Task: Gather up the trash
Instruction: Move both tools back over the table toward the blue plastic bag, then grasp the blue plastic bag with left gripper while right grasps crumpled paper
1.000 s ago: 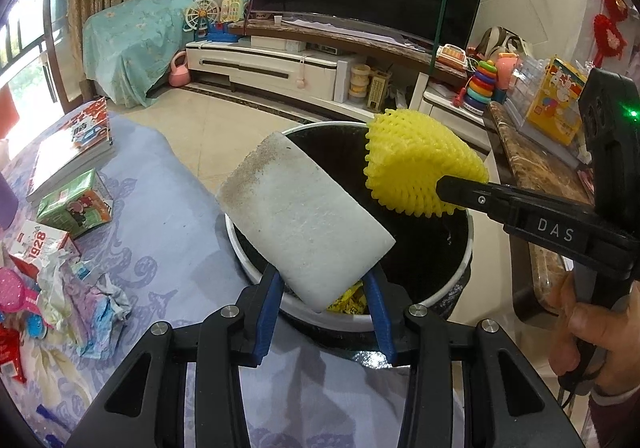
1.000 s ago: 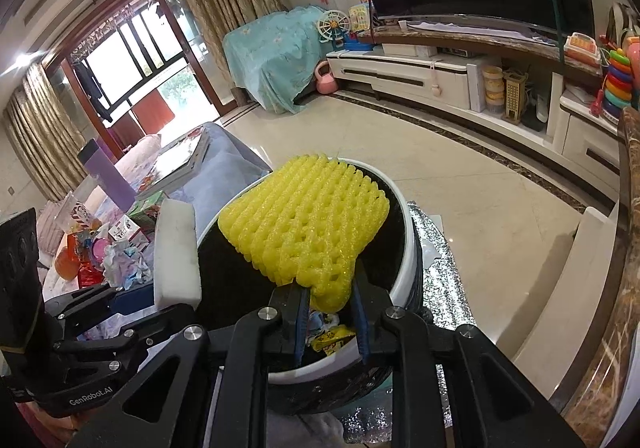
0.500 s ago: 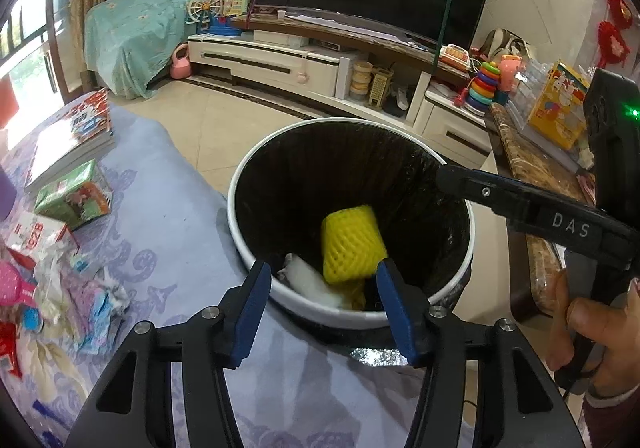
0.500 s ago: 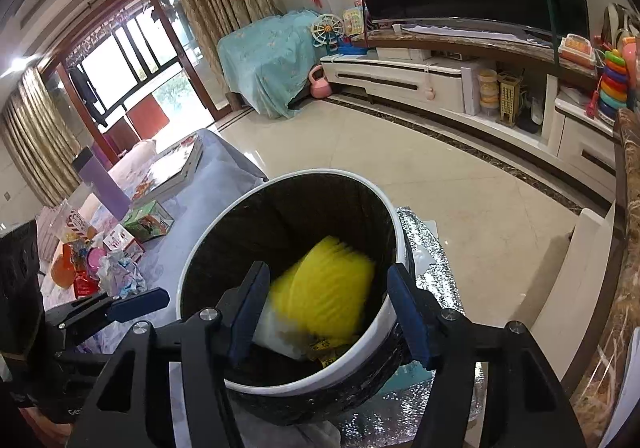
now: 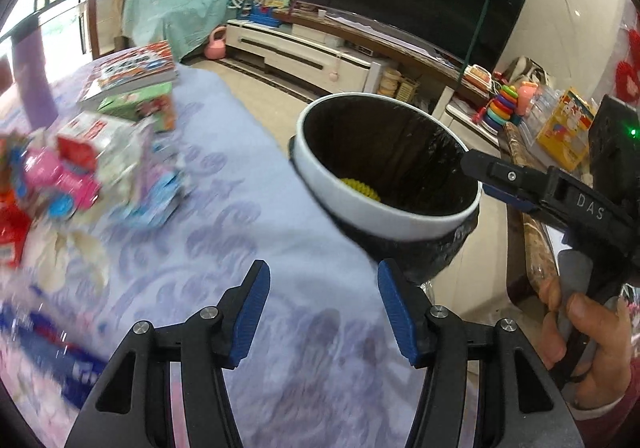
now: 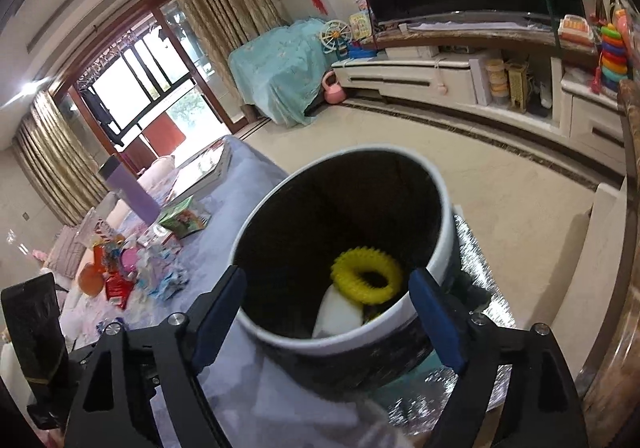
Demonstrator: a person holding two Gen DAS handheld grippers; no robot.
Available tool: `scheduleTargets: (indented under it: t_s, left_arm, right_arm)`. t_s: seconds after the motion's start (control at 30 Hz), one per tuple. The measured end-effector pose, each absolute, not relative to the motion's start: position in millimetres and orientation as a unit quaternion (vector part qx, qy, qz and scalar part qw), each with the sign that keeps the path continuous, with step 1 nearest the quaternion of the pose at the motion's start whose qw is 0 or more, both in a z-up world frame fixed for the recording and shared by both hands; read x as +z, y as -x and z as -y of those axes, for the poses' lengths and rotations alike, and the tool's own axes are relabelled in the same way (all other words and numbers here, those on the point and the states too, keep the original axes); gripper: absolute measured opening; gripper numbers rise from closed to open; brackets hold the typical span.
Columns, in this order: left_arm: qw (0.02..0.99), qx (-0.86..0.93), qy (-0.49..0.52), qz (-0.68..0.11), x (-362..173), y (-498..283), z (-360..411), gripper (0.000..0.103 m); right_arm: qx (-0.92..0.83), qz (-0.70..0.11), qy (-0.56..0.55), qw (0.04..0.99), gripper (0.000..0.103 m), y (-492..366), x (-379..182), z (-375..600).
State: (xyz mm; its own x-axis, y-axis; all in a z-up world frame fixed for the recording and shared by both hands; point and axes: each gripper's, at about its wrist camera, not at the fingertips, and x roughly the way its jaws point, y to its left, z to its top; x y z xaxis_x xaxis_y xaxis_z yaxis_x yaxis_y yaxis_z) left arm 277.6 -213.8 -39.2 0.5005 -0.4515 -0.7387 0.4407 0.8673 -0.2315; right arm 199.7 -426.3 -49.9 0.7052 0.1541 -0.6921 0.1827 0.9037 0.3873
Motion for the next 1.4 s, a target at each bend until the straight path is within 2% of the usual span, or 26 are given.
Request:
scheduleTargets:
  t_s: [0.17, 0.77, 1.4]
  left_arm:
    - [0.869, -0.248, 0.034, -0.427, -36, -248, 190, 0.056]
    - [0.884, -0.181, 0.08, -0.424, -27, -178, 96, 0.061]
    - [0.881, -0.118, 0.14, -0.436, -36, -200, 51, 0.064]
  right_arm:
    - [0.006, -0.388, -0.231, 0.892, 0.089, -190, -53, 407]
    - [0.049, -0.398, -0.202, 0.894, 0.09, -172, -55, 342]
    - [0.11, -0.412, -0.172, 0.888, 0.09, -199, -60, 278]
